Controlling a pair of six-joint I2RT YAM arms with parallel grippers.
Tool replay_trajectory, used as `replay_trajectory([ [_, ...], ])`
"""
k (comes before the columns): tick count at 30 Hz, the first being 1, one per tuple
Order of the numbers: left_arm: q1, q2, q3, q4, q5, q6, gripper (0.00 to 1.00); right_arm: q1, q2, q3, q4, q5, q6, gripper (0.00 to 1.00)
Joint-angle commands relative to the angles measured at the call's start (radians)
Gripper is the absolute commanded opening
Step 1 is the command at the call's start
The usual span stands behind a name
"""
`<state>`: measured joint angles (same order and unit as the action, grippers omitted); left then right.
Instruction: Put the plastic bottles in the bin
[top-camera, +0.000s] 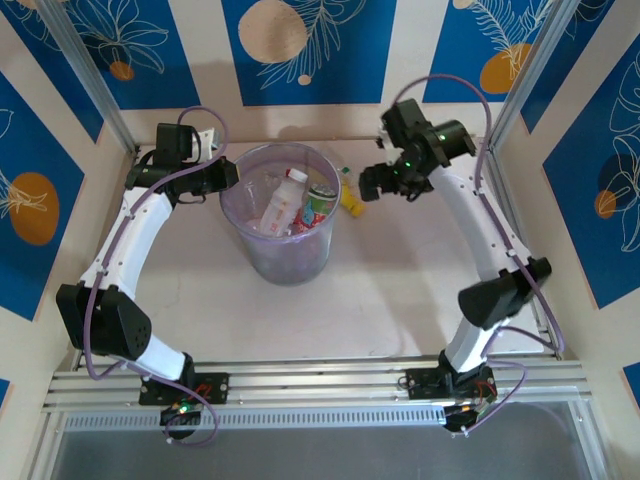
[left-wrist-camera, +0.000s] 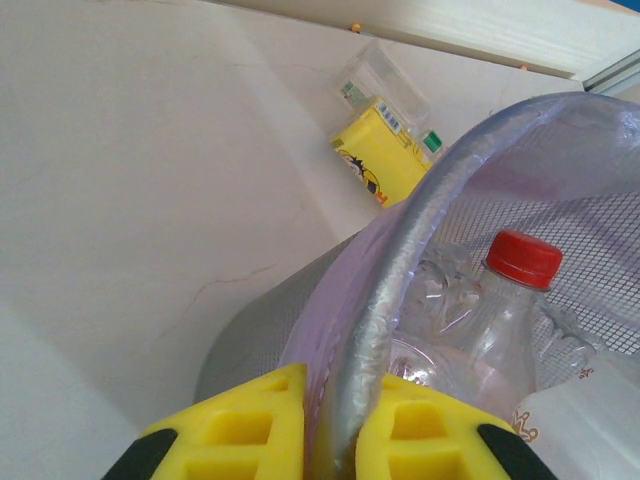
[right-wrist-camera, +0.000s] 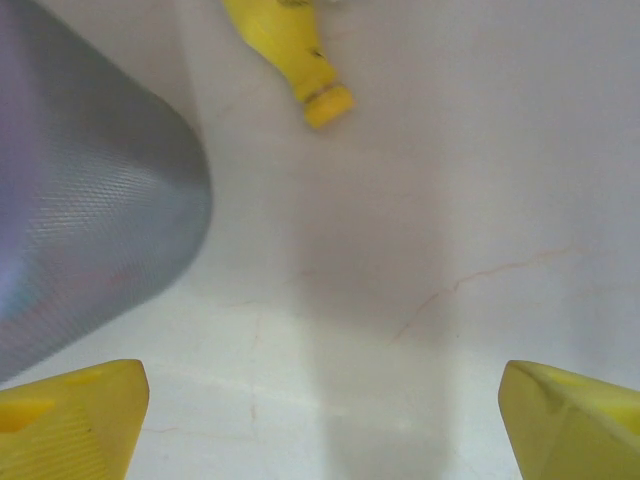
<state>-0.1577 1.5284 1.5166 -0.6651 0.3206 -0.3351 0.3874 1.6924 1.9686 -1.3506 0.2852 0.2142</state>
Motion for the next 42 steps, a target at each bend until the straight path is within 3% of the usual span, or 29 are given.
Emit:
replay_trajectory([
  [1, -0.028, 0.052, 0.001, -0.057, -0.021, -0.018, 0.00, -0.053, -0.029, -0.182, 0.255, -0.136, -0.074, 0.90],
  [4, -0.028, 0.058, 0.001, -0.058, -0.032, -0.018, 0.00, -0.068, -0.033, -0.302, 0.392, -0.208, -0.144, 0.90],
  [10, -0.026, 0.048, -0.013, -0.060, -0.051, -0.024, 0.00, -0.089, 0.083, -0.379, 0.563, -0.298, -0.190, 0.88],
  [17, 0.000, 0.025, -0.038, -0.090, -0.075, -0.005, 0.00, -0.087, 0.242, -0.357, 0.710, -0.339, -0.218, 0.86],
  [26, 0.005, 0.007, -0.051, -0.095, -0.069, 0.002, 0.00, -0.088, 0.466, -0.211, 0.711, -0.320, -0.214, 0.86],
  [42, 0.008, 0.007, -0.042, -0.088, -0.047, 0.002, 0.00, -0.069, 0.685, 0.004, 0.607, -0.357, -0.176, 0.80],
])
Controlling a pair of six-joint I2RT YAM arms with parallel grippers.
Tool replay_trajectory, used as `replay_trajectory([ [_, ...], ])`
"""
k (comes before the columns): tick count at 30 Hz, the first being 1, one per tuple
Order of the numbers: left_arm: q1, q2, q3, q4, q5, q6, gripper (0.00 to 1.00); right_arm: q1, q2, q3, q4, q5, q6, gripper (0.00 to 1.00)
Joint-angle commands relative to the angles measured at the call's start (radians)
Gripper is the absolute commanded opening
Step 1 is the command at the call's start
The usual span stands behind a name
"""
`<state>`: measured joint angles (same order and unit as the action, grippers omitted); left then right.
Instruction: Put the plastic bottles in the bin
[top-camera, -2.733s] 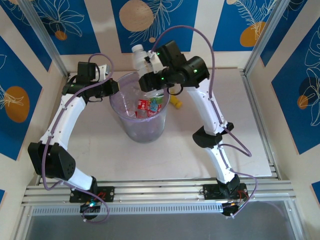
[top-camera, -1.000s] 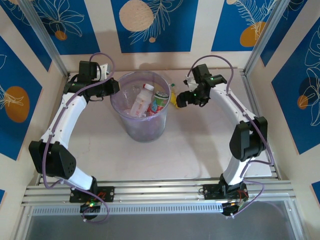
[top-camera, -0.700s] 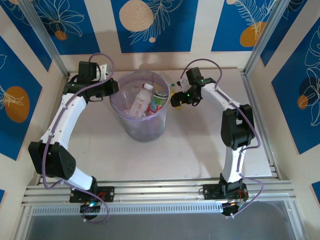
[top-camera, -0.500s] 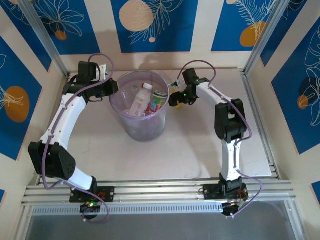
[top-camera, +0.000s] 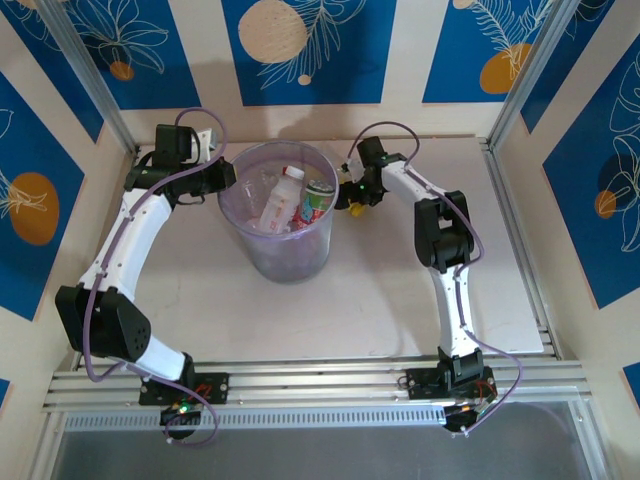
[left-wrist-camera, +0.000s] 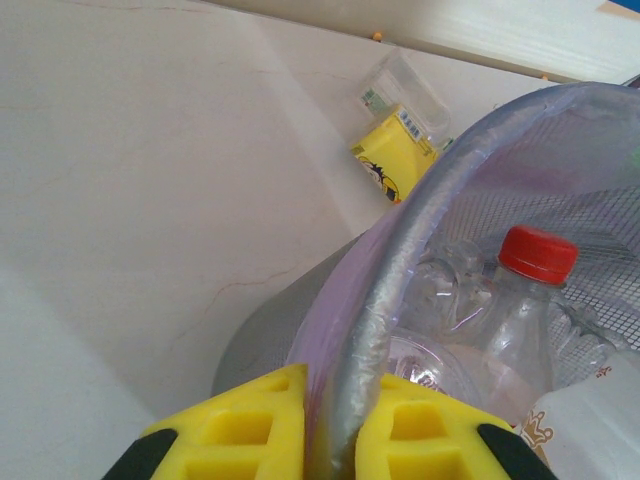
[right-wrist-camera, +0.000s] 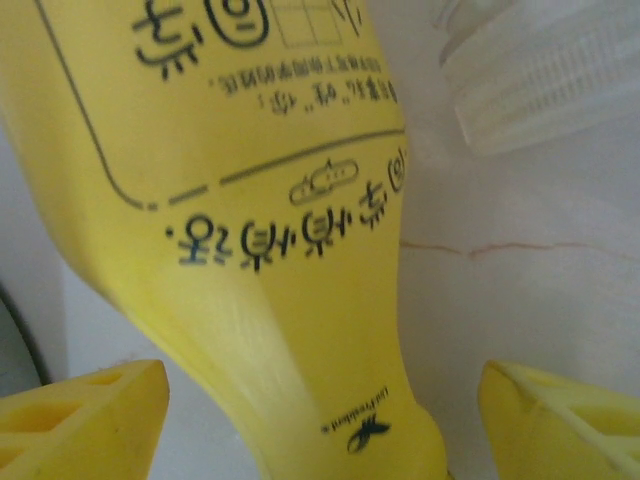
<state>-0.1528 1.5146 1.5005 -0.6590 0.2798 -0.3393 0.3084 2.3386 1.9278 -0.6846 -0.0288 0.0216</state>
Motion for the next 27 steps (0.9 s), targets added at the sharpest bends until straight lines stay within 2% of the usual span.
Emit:
replay_trajectory([
  [1, 0.003, 0.020, -0.026, -0.093, -0.007, 0.006, 0.00, 0.011, 0.046, 0.053, -0.065, -0.044, 0.018, 0.79],
  [12, 0.004, 0.038, -0.014, -0.096, -0.009, 0.008, 0.00, 0.006, 0.022, 0.026, -0.082, -0.025, 0.029, 0.57],
  [27, 0.003, 0.042, -0.017, -0.077, 0.004, -0.003, 0.00, -0.006, -0.284, -0.144, -0.108, -0.011, 0.012, 0.44],
])
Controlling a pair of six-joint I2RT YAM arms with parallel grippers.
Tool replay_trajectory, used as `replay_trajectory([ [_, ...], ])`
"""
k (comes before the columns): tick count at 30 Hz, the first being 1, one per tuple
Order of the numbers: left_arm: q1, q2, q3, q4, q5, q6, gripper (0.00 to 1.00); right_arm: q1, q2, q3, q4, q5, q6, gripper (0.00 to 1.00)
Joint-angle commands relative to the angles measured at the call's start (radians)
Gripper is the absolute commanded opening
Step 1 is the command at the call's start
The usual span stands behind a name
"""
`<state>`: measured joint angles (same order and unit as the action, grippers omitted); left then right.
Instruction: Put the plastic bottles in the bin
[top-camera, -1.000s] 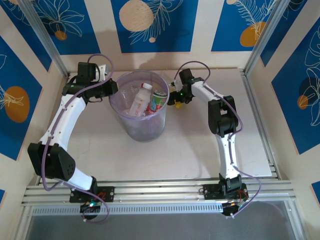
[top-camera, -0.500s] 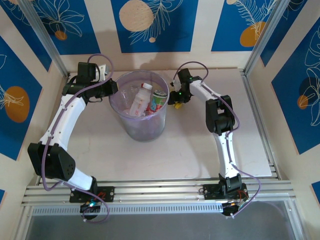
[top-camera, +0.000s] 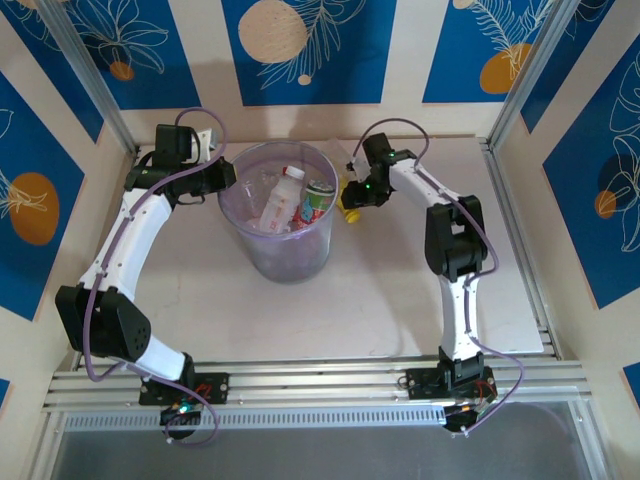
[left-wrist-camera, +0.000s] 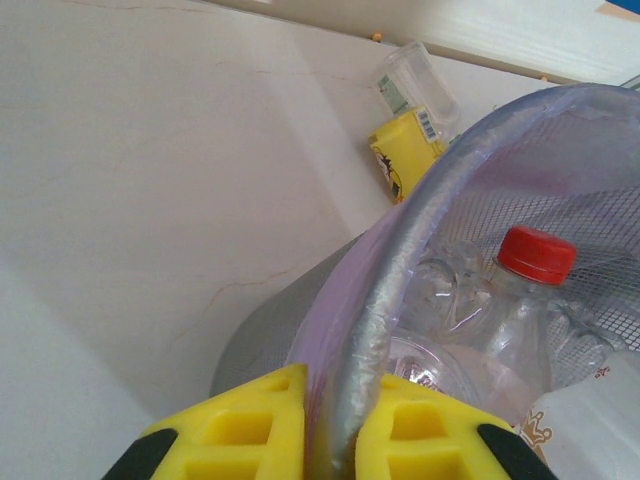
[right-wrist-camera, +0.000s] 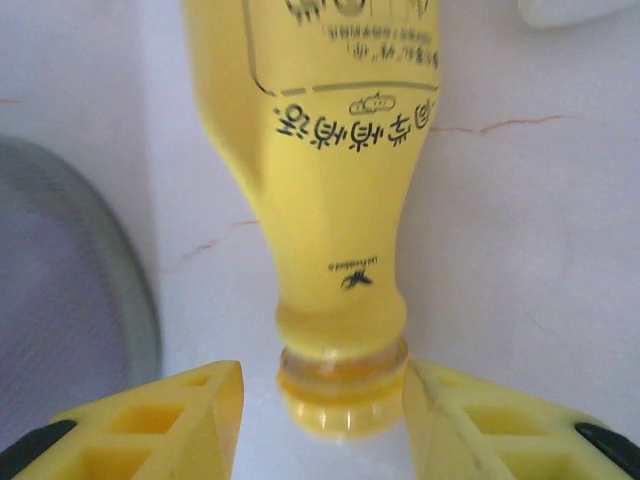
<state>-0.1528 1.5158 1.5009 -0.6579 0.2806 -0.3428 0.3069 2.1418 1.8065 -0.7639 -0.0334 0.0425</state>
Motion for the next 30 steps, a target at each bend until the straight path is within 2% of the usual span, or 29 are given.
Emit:
replay_trajectory([
  [1, 0.004, 0.040, -0.018, -0.075, 0.003, 0.000, 0.00, -0.003, -0.106, -0.031, -0.031, -0.004, -0.009, 0.44],
  [3, 0.003, 0.041, -0.018, -0.071, 0.006, 0.000, 0.00, 0.000, -0.125, -0.039, -0.031, -0.003, -0.016, 0.47],
  [7, 0.002, 0.049, -0.016, -0.065, 0.015, -0.004, 0.00, 0.016, -0.069, 0.019, -0.060, 0.010, -0.010, 0.60],
  [15, 0.003, 0.052, -0.007, -0.069, 0.015, -0.007, 0.00, 0.044, 0.100, 0.121, -0.060, -0.003, 0.041, 0.68],
  [22, 0.003, 0.053, -0.001, -0.074, 0.003, -0.012, 0.00, 0.058, 0.188, 0.152, -0.053, -0.002, 0.067, 0.66],
  [30, 0.003, 0.041, -0.001, -0.082, -0.006, -0.009, 0.00, 0.056, 0.166, 0.115, -0.044, 0.011, 0.064, 0.48],
])
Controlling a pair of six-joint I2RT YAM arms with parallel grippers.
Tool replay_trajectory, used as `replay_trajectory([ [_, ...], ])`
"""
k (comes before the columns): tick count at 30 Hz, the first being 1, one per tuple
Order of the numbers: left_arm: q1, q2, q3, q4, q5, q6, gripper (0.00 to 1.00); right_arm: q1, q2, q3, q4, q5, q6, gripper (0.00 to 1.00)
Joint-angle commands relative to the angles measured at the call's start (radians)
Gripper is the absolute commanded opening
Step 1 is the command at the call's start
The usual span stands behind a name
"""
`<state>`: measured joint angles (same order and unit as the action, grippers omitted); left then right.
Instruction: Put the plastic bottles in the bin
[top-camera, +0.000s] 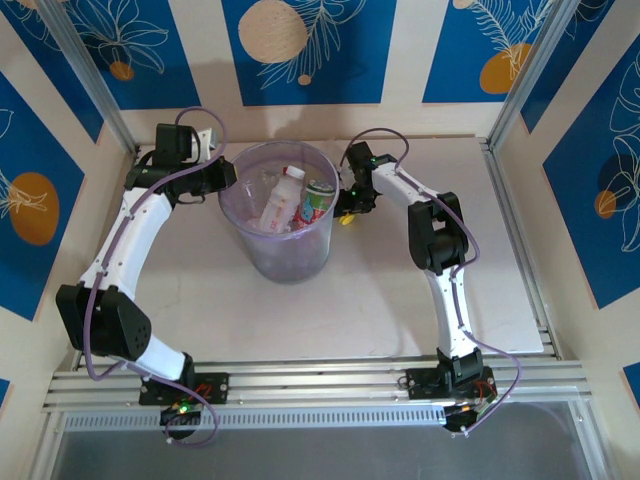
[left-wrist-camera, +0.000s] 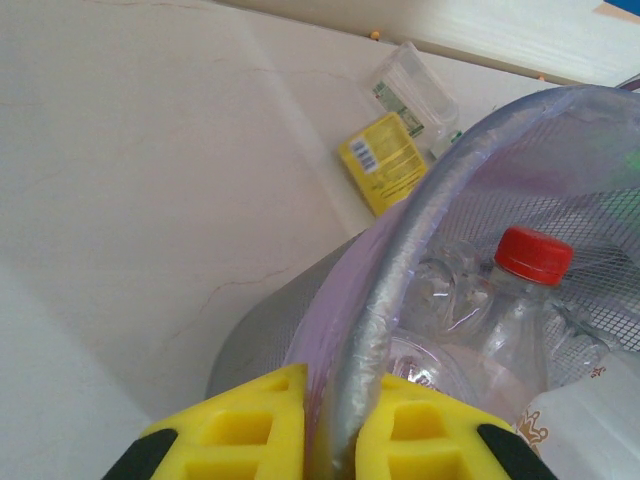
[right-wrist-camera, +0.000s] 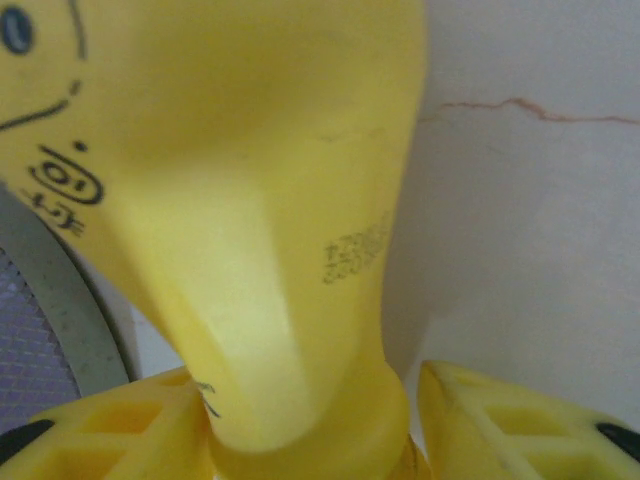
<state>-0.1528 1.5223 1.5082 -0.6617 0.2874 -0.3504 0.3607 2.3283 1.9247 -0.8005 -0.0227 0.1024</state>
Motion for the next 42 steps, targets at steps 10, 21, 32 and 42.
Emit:
replay_trajectory([
  [10, 0.004, 0.031, -0.021, -0.073, -0.017, 0.007, 0.00, -0.007, -0.198, -0.081, -0.009, 0.008, -0.007, 0.30],
  [21, 0.004, 0.047, -0.025, -0.053, 0.004, 0.008, 0.00, -0.016, -0.458, -0.141, -0.081, 0.044, 0.026, 0.29],
  [32, 0.003, 0.064, -0.016, -0.035, 0.019, 0.002, 0.00, 0.145, -0.624, 0.140, -0.250, 0.092, 0.027, 0.29],
  [42, 0.003, 0.058, -0.020, -0.018, 0.027, -0.016, 0.00, 0.373, -0.406, 0.469, -0.379, 0.031, 0.037, 0.29],
])
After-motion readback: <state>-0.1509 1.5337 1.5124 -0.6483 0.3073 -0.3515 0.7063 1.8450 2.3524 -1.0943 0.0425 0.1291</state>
